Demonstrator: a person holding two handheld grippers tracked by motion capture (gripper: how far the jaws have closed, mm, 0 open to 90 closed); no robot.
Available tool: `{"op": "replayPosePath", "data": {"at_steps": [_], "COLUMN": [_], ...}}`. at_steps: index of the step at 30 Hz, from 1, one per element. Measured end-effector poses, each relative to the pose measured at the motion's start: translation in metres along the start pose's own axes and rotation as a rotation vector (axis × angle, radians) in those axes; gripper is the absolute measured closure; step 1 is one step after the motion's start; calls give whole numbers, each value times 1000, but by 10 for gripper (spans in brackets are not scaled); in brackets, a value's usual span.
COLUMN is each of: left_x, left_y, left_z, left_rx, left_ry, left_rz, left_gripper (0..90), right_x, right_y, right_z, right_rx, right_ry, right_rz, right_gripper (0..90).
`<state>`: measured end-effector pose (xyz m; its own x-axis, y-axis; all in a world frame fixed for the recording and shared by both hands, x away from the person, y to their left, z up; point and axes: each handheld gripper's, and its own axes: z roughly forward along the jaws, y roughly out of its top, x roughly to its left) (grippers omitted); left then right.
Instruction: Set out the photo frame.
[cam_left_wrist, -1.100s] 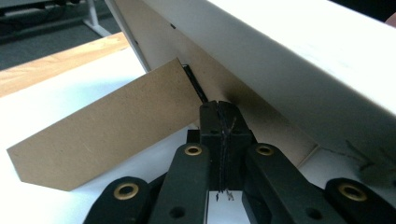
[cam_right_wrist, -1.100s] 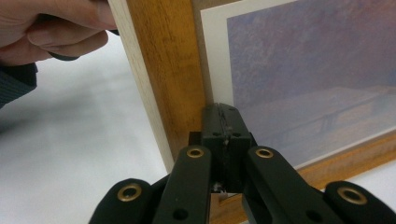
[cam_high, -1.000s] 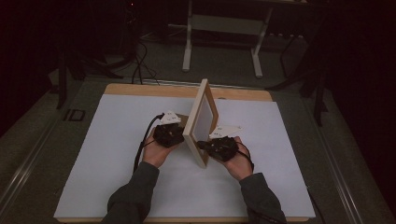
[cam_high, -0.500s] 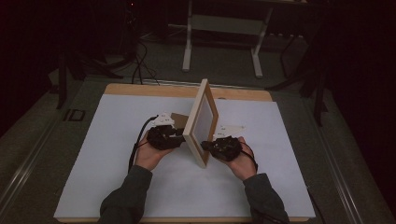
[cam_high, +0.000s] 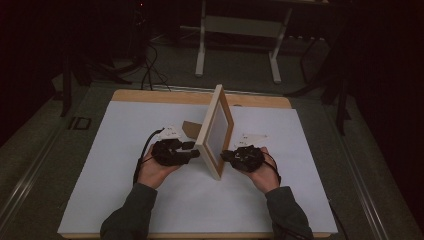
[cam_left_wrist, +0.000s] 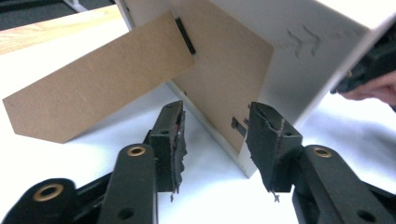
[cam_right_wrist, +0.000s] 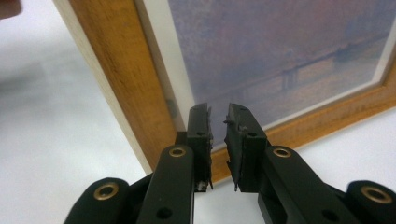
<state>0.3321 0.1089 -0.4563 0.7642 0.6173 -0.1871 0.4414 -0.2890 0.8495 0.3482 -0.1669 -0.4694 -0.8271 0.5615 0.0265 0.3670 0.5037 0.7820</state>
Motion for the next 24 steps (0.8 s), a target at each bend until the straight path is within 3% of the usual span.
{"op": "replayPosePath", "data": {"at_steps": [8,14,20,24], "left_x": [-5,-11,-17,-24], "left_y": [-7,-11,-7,-2], "left_z": [-6,-10,-12,-12], "left_rx": [15,11,-14,-31], "left_ry": [28,8,1,-6], "left_rz": [31,45,43,46], "left_gripper": [507,473,483,472], "right_x": [-7,-10,-4,2], "right_y": [-6,-8,-10,-10], "right_z": [-1,2,8,12], "right_rx": [10,15,45,65], "right_ry": [-8,-13,22,45], "right_rz": [24,42,14,-20], "right_gripper": [791,793,898,900]}}
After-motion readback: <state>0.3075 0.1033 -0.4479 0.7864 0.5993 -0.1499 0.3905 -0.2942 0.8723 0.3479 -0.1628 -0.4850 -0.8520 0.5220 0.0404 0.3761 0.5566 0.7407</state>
